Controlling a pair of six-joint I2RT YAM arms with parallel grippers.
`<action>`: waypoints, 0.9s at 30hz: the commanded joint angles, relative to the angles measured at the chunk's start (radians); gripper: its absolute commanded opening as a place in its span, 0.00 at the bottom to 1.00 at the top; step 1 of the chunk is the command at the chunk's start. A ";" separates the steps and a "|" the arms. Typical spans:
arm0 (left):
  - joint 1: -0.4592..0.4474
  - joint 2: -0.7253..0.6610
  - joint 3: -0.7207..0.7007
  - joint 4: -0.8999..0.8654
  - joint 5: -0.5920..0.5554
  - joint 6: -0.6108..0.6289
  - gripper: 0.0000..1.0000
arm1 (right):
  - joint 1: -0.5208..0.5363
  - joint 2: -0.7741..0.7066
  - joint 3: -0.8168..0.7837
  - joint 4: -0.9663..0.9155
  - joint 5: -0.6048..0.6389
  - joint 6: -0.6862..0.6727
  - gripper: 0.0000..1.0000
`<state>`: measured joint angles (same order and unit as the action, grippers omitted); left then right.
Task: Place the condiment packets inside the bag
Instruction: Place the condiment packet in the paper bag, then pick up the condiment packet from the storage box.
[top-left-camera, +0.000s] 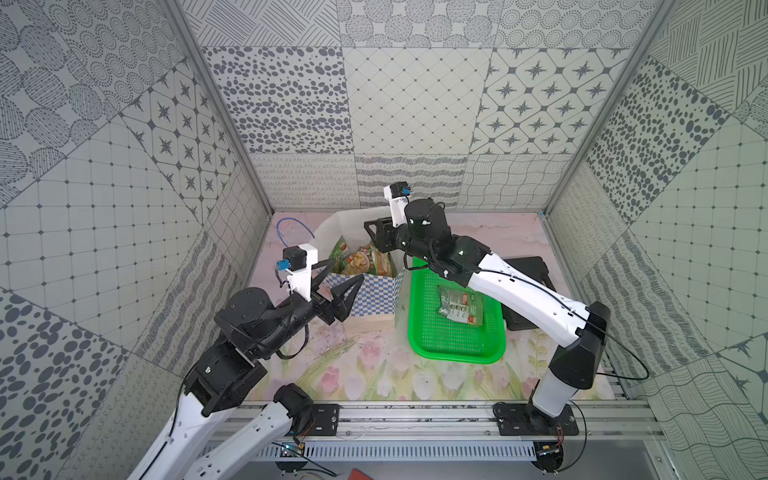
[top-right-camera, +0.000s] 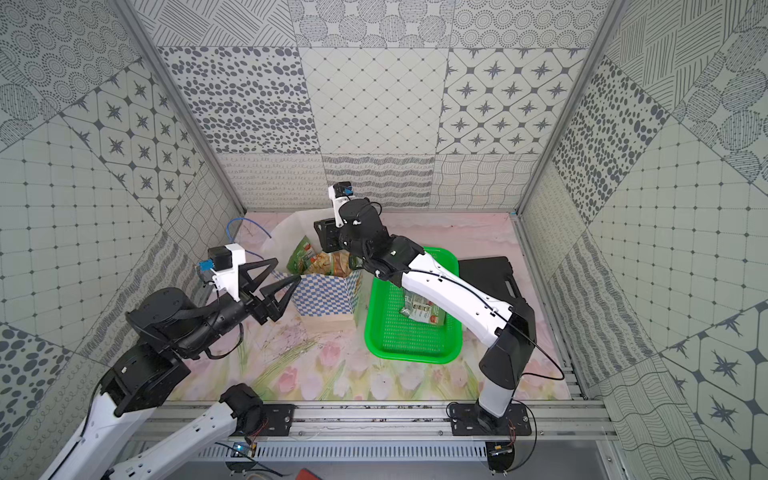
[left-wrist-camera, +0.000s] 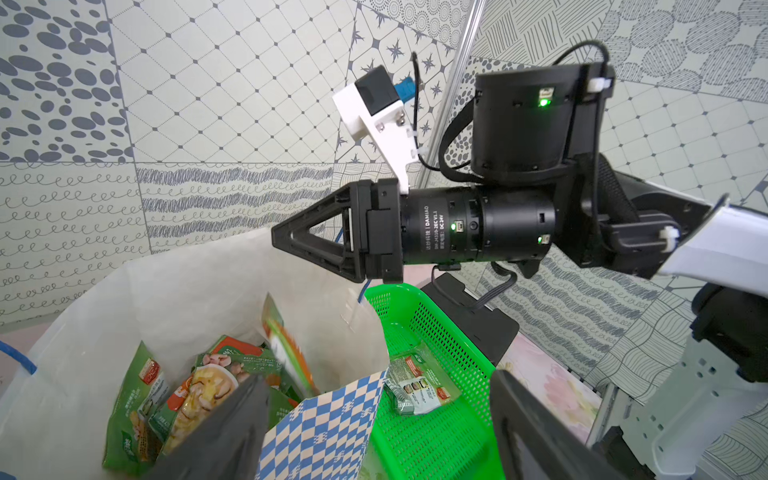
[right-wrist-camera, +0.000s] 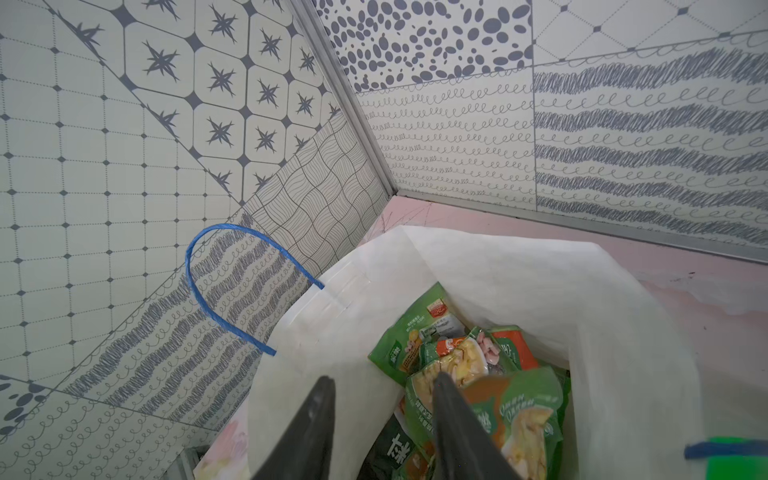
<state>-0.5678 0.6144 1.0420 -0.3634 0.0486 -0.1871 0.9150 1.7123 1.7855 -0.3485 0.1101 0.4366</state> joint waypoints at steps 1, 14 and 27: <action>-0.006 0.012 0.003 0.056 0.022 0.006 0.86 | 0.005 -0.097 -0.007 0.002 -0.004 -0.014 0.54; -0.017 0.058 0.007 0.061 0.094 -0.004 0.99 | -0.025 -0.536 -0.341 -0.048 0.043 -0.103 0.97; -0.066 0.252 0.145 -0.036 0.263 -0.151 0.99 | -0.192 -0.998 -0.865 -0.066 0.261 -0.107 0.97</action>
<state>-0.6079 0.7876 1.1175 -0.3782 0.1947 -0.2501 0.7536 0.7830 0.9905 -0.4343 0.2836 0.3325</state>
